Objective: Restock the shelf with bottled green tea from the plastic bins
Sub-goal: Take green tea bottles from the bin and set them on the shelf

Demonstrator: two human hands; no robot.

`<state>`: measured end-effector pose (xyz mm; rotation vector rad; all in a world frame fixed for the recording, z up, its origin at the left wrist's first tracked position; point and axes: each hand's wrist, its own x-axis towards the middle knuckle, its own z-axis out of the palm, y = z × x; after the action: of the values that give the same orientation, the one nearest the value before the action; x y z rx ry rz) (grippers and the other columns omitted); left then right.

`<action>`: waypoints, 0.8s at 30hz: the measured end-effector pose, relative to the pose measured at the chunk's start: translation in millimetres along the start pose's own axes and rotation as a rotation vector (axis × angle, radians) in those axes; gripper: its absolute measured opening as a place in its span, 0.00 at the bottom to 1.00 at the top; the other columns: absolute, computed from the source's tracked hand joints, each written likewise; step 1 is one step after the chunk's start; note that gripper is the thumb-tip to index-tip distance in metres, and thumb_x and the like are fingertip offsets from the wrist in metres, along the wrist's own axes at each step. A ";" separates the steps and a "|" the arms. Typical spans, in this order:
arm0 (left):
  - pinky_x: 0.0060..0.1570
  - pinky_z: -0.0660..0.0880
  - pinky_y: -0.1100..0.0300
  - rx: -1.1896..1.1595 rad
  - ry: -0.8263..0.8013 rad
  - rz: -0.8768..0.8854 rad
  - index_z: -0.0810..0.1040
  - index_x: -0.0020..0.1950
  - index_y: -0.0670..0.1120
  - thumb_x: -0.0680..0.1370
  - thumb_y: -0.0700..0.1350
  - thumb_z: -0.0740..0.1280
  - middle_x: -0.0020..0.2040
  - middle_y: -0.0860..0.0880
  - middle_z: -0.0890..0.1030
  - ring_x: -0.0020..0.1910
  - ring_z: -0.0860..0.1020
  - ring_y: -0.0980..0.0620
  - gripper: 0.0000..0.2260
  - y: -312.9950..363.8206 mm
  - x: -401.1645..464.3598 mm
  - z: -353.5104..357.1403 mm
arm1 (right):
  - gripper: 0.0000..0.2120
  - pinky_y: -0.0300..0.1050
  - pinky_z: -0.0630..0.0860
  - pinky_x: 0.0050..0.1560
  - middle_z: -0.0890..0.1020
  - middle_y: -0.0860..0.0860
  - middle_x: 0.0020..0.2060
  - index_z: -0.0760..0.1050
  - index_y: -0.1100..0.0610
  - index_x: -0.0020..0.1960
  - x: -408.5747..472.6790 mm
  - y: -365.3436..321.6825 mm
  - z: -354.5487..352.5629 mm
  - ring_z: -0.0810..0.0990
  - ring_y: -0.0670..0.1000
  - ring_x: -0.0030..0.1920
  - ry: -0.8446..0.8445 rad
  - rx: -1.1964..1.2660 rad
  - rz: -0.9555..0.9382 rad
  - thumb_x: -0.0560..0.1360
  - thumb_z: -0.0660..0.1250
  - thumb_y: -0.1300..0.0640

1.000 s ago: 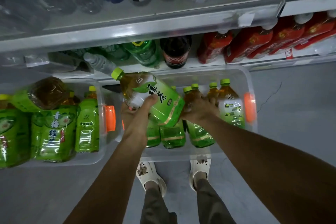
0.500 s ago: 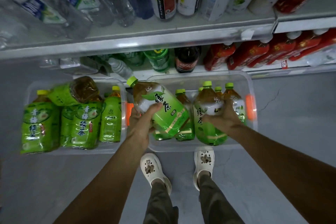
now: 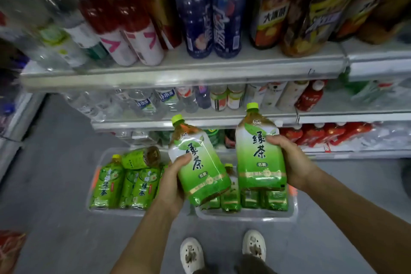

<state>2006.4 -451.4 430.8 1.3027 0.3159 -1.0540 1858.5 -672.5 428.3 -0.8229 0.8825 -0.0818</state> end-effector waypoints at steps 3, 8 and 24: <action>0.49 0.81 0.43 -0.099 -0.079 0.013 0.86 0.52 0.43 0.74 0.52 0.67 0.50 0.39 0.86 0.44 0.85 0.40 0.15 32.9 -34.7 19.4 | 0.17 0.50 0.81 0.40 0.86 0.56 0.43 0.79 0.54 0.53 -27.9 -33.4 24.7 0.86 0.57 0.38 -0.036 0.031 -0.040 0.69 0.66 0.46; 0.47 0.82 0.40 -0.124 -0.146 0.167 0.86 0.52 0.45 0.72 0.58 0.66 0.51 0.39 0.86 0.45 0.85 0.40 0.20 85.6 -86.8 45.4 | 0.18 0.50 0.83 0.36 0.87 0.57 0.44 0.83 0.53 0.49 -77.7 -91.9 64.1 0.86 0.56 0.39 -0.160 -0.015 -0.143 0.66 0.67 0.44; 0.55 0.78 0.34 0.030 -0.148 0.593 0.80 0.65 0.43 0.58 0.60 0.82 0.57 0.37 0.84 0.56 0.82 0.33 0.40 247.6 -185.4 43.7 | 0.41 0.61 0.81 0.48 0.84 0.64 0.51 0.85 0.59 0.51 -172.4 -233.7 200.1 0.85 0.64 0.47 -0.435 -0.219 -0.518 0.42 0.84 0.40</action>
<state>2084.6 -430.0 732.5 1.2278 -0.1951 -0.6421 1948.7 -648.4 768.3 -1.2059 0.2565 -0.2518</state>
